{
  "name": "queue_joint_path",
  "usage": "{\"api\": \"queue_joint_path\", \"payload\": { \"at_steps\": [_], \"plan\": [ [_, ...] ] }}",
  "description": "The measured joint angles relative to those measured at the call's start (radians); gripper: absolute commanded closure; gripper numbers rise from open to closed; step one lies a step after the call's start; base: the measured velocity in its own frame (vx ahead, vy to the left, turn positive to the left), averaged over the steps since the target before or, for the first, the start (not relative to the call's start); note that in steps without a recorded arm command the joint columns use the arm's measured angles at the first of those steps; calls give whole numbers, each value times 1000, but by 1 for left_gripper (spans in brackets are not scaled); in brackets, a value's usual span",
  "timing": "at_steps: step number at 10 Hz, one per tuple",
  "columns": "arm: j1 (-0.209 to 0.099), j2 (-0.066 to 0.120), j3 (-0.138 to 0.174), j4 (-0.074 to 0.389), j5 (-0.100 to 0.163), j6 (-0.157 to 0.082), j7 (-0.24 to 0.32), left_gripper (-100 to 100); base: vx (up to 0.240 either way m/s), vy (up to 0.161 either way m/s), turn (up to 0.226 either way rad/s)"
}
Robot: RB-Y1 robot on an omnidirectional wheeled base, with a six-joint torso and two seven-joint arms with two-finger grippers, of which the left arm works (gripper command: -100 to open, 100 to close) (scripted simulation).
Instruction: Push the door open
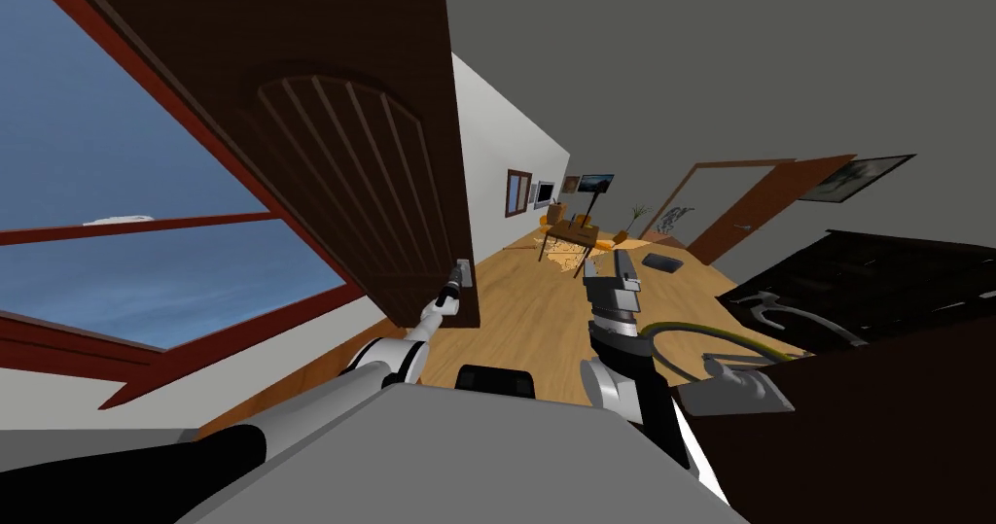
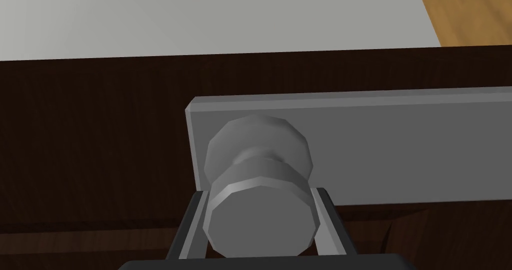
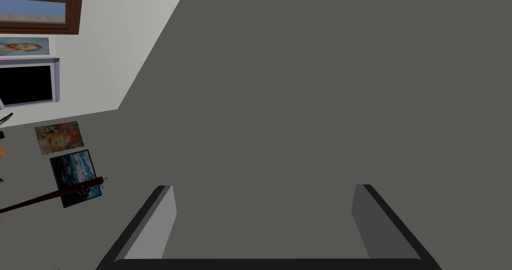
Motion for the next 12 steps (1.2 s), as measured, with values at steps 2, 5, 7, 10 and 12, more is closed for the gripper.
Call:
{"api": "queue_joint_path", "payload": {
  "at_steps": [2, 5, 7, 10, 12],
  "plan": [
    [12, 4, 11, -9, 4, 7, -5, 100, 125, -55, 30],
    [-8, 18, 30, 31, 13, -8, -8, 100, 164, -81, 50],
    [-5, 26, 49, 27, 20, -9, -16, 100, 185, -114, 68],
    [-9, 43, 74, 44, 31, -20, -23, 100, 157, -86, 50],
    [9, 48, 93, 19, 38, -5, -35, 100, 186, -115, 70]
  ]
}}
